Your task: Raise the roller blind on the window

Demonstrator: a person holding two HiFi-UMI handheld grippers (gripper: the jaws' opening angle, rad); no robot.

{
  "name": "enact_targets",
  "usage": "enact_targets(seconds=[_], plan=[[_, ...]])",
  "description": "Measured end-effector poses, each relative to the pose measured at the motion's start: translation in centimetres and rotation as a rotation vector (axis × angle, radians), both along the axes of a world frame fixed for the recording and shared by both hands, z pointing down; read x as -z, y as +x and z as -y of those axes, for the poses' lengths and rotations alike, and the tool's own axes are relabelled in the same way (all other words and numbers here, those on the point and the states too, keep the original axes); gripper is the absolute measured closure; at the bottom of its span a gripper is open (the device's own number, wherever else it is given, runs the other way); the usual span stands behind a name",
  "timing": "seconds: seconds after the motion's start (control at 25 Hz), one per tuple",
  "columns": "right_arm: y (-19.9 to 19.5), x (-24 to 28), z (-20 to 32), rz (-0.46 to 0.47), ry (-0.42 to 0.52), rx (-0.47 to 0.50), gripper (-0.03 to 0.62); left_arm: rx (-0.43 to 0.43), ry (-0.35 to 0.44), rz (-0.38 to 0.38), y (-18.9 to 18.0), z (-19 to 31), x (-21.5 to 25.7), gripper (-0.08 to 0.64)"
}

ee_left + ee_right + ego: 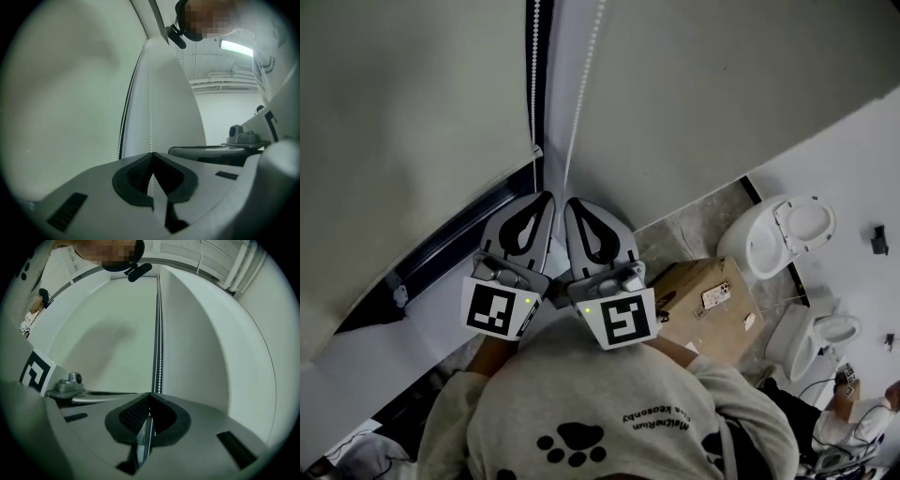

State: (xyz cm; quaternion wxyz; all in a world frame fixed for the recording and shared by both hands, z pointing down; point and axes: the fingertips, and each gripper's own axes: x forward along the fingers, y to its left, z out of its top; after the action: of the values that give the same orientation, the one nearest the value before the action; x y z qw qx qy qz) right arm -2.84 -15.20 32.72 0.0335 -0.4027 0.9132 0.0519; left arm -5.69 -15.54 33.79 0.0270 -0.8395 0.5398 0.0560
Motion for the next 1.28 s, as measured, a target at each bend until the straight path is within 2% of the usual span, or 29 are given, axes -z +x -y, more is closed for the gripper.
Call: enact_targets(seconds=[0.16,0.32,0.6,0.84,1.16,1.28], plan=[[0.1,0.4,0.4,0.013,-0.012,-0.024,0.583,-0.053,-0.017,0.008,0.1,1.0,0.3,0.552],[0.2,1.6,0.3,0.011,-0.011,-0.058,0.583,-0.115,-0.060,0.026,0.5,1.9,1.0,0.460],[0.0,1.7,-0.2,-0.030,0.006,-0.097,0.583,-0.142,-0.064,0.083,1.2,4.0,1.3,0.462],[0.7,2.5,-0.8,-0.016,0.019,-0.149,0.583,-0.176,-0.038,0.075,1.2,5.2,2.6,0.462],[1.6,3.0,-1.5,-0.011,0.035,-0.198,0.583,-0.263,-0.050,0.067,1.8,6.1,2.7,0.465],[1.8,2.9,-1.6,-0.017,0.033,-0.209,0.583,-0.278,-0.050,0.062,1.9,6.0,2.7,0.535]])
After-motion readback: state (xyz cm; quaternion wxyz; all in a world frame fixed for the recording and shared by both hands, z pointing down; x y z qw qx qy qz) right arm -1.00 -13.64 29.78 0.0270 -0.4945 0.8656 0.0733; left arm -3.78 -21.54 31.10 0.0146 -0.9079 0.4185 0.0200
